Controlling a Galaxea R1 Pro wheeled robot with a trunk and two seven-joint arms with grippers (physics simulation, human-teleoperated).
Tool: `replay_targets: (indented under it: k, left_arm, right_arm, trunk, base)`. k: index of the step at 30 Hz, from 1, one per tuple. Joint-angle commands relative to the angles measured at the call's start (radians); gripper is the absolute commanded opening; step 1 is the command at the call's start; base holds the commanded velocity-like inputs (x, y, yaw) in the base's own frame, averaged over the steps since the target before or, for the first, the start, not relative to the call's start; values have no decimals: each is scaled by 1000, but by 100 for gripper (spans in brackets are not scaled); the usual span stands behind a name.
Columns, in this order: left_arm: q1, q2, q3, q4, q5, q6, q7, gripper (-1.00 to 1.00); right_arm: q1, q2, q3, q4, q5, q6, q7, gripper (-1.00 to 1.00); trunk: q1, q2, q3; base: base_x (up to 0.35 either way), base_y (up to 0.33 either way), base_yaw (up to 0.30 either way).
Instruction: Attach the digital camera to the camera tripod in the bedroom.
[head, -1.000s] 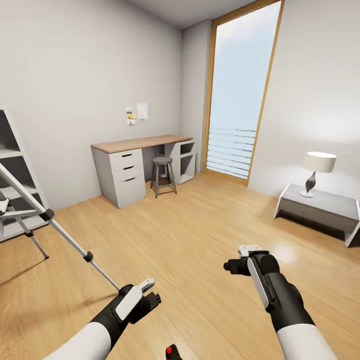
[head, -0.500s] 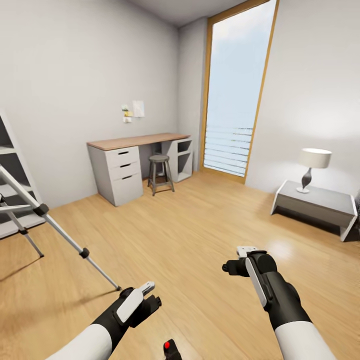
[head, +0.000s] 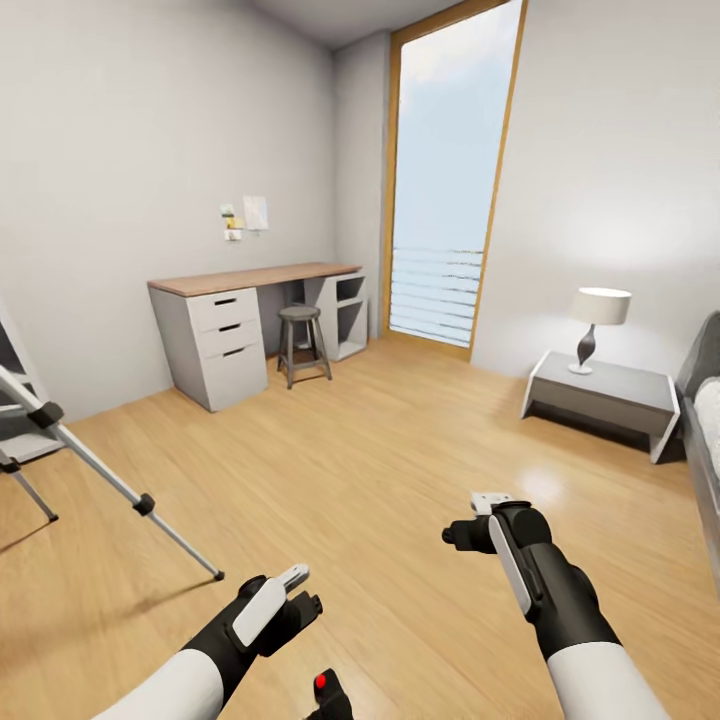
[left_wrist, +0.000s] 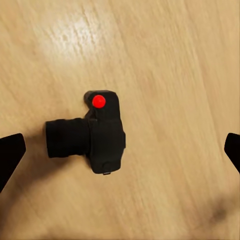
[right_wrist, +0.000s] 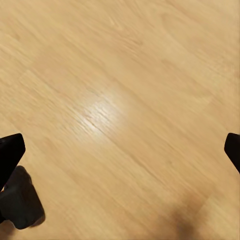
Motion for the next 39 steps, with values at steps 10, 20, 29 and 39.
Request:
replay_targets:
  k: [10,20,29,39]
  left_arm:
    - [0,1,-6,-1,11,0,9,100]
    - [3,23,-57,-52,24,-50,59,100]
    - [3,23,-73,-56,24,-90,66,100]
    - [3,23,-73,-56,24,-90,66,100]
  right_arm:
    - [1,1,0,0,-2,4,2,100]
    - [6,16,3,-37,-7,4,4,100]
    - [6,16,3,-37,-7,4,4,100]
    - [6,16,3,-37,-7,4,4,100]
  trunk:
    - [15,-23,-38]
    - [15,-24,-41]
    - [15,-24,-41]
    - [15,-24,-41]
  base:
    - [0,0,-13]
    - [0,0,0]
    - [0,0,0]
    - [0,0,0]
